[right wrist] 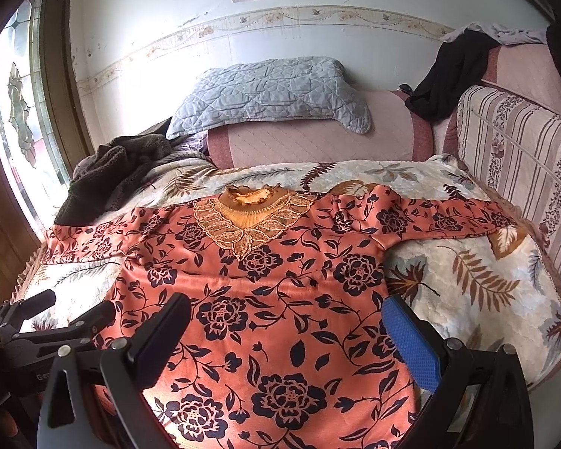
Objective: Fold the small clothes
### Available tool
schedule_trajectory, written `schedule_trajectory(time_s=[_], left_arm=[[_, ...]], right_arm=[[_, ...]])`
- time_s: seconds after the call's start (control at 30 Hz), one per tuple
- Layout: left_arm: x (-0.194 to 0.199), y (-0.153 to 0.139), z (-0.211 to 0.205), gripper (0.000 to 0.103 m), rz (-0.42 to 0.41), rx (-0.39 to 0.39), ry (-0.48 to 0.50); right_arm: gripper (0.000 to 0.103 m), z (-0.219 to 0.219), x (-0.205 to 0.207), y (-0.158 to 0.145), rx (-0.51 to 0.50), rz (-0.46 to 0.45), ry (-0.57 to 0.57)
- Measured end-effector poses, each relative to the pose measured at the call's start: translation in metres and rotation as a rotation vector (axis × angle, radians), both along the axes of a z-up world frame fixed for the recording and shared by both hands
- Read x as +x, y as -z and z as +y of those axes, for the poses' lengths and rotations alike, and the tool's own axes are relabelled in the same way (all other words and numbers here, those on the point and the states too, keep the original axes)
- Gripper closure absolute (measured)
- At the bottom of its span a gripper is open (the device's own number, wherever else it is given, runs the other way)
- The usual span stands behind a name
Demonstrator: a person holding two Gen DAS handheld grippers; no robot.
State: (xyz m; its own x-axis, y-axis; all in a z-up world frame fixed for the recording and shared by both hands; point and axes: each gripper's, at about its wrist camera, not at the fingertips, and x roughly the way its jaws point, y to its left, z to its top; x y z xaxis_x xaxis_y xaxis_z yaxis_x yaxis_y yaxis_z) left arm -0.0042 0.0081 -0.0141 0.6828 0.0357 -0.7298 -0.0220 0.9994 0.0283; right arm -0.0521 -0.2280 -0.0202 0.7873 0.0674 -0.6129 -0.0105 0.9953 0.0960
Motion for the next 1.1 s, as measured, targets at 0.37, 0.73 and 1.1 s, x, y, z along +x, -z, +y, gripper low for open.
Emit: schedule_trajectory(time_s=[0.37, 0.73, 1.1], left_arm=[[0.001, -0.001, 0.001, 0.000, -0.006, -0.005, 0.000], [0.003, 0.002, 0.000, 0.000, -0.002, -0.012, 0.004], [0.044, 0.074, 0.016, 0.000, 0.128, 0.047, -0.016]], right_arm=[[0.000, 0.001, 0.001, -0.002, 0.000, -0.002, -0.001], [0.000, 0.000, 0.002, 0.001, -0.002, 0.000, -0.002], [0.000, -0.144, 0.058, 0.036, 0.329, 0.048, 0.156]])
